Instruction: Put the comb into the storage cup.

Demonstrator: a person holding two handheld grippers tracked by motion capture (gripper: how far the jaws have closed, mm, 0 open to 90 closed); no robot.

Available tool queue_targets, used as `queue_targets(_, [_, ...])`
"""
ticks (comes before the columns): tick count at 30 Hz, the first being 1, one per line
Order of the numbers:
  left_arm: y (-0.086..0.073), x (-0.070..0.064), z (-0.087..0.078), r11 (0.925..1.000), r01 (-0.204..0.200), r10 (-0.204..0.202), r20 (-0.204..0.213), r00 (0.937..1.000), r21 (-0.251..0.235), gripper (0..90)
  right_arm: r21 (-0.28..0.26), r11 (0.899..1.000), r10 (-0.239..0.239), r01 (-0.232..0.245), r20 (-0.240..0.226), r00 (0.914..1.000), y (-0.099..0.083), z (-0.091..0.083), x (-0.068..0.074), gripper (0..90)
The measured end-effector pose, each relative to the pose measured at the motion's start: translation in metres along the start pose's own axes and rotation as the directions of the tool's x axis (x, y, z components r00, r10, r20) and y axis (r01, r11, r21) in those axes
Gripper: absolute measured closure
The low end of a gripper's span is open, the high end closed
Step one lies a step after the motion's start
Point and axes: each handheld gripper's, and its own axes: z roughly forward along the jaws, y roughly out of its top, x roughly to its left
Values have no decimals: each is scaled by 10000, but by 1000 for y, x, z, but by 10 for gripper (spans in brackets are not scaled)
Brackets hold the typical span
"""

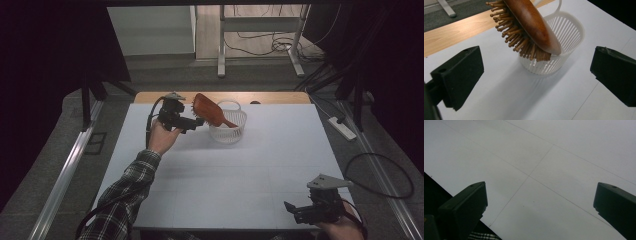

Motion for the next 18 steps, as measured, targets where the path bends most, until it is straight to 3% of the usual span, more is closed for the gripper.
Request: queue_targets(18, [-10,-4,-9,9992,-392,392,-80,9992,12,0,70,10000,1,-1,-15,10000,0,1,0,0])
